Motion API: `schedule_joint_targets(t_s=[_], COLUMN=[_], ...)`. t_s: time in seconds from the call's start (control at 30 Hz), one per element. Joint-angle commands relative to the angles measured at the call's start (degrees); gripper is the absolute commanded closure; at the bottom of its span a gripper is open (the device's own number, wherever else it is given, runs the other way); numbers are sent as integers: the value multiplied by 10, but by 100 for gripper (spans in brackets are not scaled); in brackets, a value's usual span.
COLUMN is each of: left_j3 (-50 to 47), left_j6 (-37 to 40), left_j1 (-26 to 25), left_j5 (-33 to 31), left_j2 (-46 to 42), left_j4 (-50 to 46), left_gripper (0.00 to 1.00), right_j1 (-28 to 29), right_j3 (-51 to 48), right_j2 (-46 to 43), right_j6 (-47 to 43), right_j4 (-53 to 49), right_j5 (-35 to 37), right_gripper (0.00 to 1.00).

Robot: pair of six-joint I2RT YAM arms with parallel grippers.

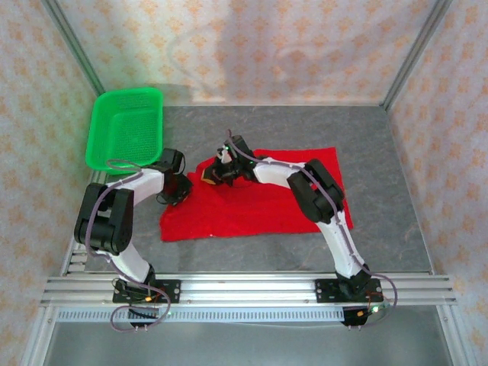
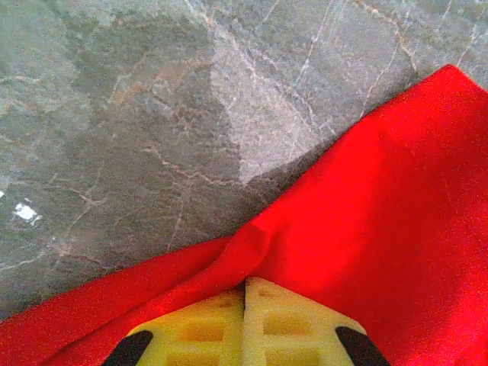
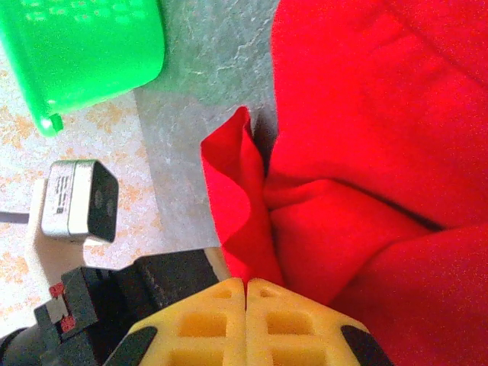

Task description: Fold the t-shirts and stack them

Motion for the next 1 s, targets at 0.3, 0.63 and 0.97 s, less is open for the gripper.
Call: schedule_joint_targets(t_s=[0.3,0.63,0.97], left_j3=[-35,-54,-71], left_j6=[-14,-8,-1], left_j1=[24,38,39], left_j5=[4,8,9], left_j2=[26,30,26], left_j4=[18,27,34], left_gripper=[95,96,97], right_j1=[54,58,12], right_j3=[65,5,-55], right_j2=[-54,-74,-154], right_j6=[-170,-141,-84], right_j4=[-155,-97,-23], right_j5=[-13,-36,31], right_gripper=[100,76,62])
